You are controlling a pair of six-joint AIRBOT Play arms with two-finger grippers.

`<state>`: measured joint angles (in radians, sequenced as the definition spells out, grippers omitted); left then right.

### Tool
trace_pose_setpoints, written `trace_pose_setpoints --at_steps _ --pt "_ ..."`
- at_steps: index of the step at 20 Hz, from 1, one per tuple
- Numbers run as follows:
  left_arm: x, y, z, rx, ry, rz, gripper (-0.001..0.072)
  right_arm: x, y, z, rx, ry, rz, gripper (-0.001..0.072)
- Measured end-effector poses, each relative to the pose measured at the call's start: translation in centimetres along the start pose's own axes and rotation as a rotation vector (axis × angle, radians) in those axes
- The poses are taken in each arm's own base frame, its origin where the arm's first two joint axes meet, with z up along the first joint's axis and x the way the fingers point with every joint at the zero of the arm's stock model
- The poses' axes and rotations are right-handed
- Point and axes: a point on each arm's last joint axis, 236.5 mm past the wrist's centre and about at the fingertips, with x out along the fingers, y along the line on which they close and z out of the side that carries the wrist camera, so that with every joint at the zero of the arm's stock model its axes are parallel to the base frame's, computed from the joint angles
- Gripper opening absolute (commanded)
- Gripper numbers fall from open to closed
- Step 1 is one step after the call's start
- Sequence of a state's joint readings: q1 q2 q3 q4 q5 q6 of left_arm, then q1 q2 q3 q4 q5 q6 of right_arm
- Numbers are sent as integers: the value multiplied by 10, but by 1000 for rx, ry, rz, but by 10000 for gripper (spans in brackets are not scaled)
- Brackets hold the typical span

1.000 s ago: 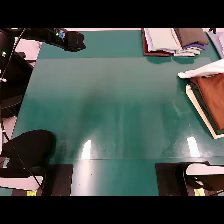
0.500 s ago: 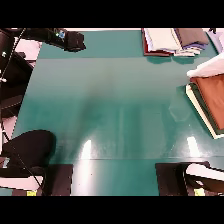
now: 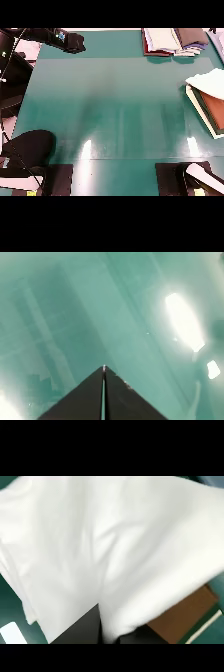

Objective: Fold the shirts.

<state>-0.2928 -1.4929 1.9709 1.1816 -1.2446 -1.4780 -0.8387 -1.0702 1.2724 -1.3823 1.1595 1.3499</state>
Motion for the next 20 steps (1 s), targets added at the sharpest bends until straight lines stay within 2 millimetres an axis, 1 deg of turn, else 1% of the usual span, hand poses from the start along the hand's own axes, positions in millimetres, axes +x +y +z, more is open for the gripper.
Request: trace_pose_setpoints --at_steps 1,2,3,5,6,8,9,10,12,13,14,16,17,18,19,20 --pt "0 0 -1 3 3 0 21 2 -13 -15 20 30 -28 468" --pt "0 0 -1 6 3 0 21 3 -24 -29 41 54 -51 609" --pt "0 0 -1 8 4 0 21 5 -34 -41 68 74 -68 619" --pt "0 0 -1 10 5 0 21 3 -46 -54 111 86 -87 618" --pt "0 0 -1 10 5 -1 22 1 -45 -54 128 70 -78 618" --pt "0 0 -1 12 4 -1 22 -6 -28 -40 146 11 -20 617" --pt "0 0 0 12 1 -2 22 -10 -11 -30 144 -23 28 617" --pt "0 0 1 12 -3 -2 22 -15 12 -20 136 -55 92 617" --pt "0 0 3 12 -12 -2 22 -25 69 -5 86 -94 234 616" --pt "0 0 4 11 -17 -2 22 -33 104 -1 46 -106 317 612" --pt "0 0 4 11 -18 -1 22 -40 139 -3 -5 -106 393 573" --pt "0 0 5 11 -21 -1 22 -55 201 -13 -111 -99 516 571" --pt "0 0 5 11 -22 -1 21 -64 232 -23 -170 -90 581 569" --pt "0 0 5 11 -23 -1 22 -71 258 -33 -223 -83 631 478" --pt "0 0 6 11 -25 -1 22 -79 284 -45 -278 -73 680 327" --pt "0 0 6 11 -25 -2 22 -87 307 -58 -328 -59 726 157"
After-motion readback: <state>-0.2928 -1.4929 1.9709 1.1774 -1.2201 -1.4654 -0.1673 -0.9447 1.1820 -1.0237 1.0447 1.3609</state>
